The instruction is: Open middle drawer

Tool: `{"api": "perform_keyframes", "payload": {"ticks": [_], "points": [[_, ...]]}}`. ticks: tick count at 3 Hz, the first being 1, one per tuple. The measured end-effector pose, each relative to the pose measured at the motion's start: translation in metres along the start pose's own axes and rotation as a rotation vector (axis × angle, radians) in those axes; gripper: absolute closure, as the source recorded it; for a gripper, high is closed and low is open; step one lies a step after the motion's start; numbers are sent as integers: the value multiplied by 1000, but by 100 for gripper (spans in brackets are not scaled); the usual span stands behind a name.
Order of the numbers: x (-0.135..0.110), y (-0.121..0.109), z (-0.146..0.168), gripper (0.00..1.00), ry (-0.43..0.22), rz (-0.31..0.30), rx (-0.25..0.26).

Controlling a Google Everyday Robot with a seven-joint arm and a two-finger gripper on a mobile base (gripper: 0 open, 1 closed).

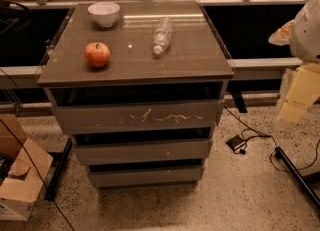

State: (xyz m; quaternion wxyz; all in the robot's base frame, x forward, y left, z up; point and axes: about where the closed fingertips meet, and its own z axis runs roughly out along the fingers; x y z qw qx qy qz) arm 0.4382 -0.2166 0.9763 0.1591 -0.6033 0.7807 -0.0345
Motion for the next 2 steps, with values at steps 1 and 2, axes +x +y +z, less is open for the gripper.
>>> {"api": "perform_keyframes", "payload": {"ticks": [1, 2], "points": [[0, 0, 0, 0, 0, 0, 0], [-7, 2, 13, 0, -48, -21, -31]]}}
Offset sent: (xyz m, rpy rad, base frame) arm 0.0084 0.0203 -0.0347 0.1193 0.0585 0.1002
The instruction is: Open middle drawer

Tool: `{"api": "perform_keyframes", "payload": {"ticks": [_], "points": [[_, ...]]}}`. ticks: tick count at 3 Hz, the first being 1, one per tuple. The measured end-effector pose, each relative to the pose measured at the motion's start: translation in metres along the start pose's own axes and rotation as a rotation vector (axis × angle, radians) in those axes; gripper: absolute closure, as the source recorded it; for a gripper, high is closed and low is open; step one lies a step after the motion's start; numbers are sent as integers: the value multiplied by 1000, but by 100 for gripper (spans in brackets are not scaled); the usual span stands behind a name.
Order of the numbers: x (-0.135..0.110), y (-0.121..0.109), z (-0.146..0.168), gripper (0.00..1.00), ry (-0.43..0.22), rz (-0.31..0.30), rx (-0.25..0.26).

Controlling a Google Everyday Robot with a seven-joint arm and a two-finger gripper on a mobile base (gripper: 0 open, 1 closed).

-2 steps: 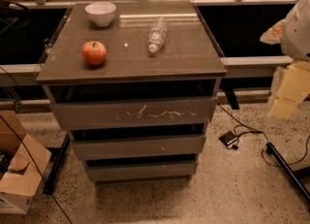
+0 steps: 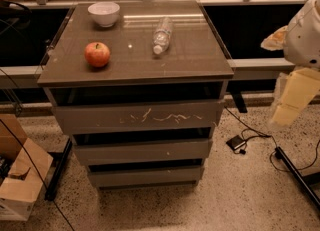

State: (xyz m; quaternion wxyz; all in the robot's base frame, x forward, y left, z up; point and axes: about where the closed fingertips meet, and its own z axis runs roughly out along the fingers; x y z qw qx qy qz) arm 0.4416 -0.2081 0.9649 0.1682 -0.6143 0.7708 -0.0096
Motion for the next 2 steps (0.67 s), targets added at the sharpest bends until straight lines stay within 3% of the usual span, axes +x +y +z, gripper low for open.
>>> {"api": "perform_keyframes", "payload": {"ticks": [2], "points": [[-30, 28, 58, 0, -197, 5, -32]]}}
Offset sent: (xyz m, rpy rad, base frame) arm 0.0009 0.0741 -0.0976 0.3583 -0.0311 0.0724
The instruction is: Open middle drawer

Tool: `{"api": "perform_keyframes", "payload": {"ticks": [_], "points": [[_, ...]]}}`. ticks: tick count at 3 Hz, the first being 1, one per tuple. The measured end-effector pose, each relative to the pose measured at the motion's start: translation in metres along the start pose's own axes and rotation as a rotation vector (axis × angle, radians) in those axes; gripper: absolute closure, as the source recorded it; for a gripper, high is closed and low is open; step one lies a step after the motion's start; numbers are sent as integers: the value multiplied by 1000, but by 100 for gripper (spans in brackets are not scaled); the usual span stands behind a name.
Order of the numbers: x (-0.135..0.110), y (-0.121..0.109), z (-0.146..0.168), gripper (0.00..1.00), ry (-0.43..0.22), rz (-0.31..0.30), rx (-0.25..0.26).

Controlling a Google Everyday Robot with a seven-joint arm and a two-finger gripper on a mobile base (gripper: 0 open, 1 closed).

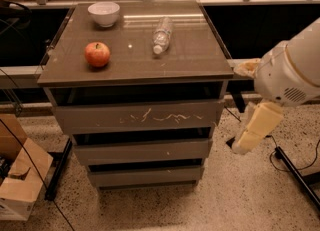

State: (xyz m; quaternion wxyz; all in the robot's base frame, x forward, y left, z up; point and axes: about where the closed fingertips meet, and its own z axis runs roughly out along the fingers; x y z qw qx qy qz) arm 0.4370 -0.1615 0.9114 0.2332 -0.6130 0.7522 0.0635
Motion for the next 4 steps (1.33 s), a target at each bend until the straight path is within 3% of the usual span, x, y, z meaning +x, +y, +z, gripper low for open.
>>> {"api": "perform_keyframes", "payload": {"ticks": [1, 2, 4], "points": [[-4, 2, 47, 0, -98, 30, -18], [0, -8, 106, 0, -145, 80, -61], [5, -11, 129, 0, -130, 90, -99]]}}
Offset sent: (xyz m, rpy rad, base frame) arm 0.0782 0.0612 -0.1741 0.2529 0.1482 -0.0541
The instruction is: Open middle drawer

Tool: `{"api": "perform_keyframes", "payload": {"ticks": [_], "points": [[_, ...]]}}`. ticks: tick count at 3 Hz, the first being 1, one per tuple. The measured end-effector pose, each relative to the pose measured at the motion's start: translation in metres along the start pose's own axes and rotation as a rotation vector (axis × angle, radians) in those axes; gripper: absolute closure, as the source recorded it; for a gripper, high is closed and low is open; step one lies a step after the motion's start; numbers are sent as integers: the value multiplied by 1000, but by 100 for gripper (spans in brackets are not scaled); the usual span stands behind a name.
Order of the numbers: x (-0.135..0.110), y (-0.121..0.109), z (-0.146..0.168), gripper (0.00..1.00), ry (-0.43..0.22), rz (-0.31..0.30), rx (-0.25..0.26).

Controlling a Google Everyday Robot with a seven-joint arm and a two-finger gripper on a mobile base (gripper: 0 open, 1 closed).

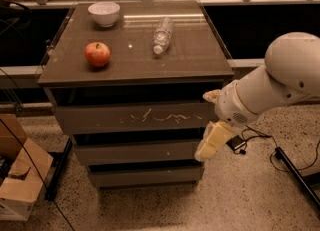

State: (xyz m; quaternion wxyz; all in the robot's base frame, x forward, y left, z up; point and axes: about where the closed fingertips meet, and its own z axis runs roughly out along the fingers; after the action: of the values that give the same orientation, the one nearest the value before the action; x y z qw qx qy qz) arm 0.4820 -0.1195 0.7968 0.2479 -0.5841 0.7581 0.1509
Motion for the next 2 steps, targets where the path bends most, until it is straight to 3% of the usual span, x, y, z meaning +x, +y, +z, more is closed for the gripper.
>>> {"api": "perform_keyframes", "payload": {"ticks": [2], "points": [[36, -11, 74, 0, -95, -9, -72]]}}
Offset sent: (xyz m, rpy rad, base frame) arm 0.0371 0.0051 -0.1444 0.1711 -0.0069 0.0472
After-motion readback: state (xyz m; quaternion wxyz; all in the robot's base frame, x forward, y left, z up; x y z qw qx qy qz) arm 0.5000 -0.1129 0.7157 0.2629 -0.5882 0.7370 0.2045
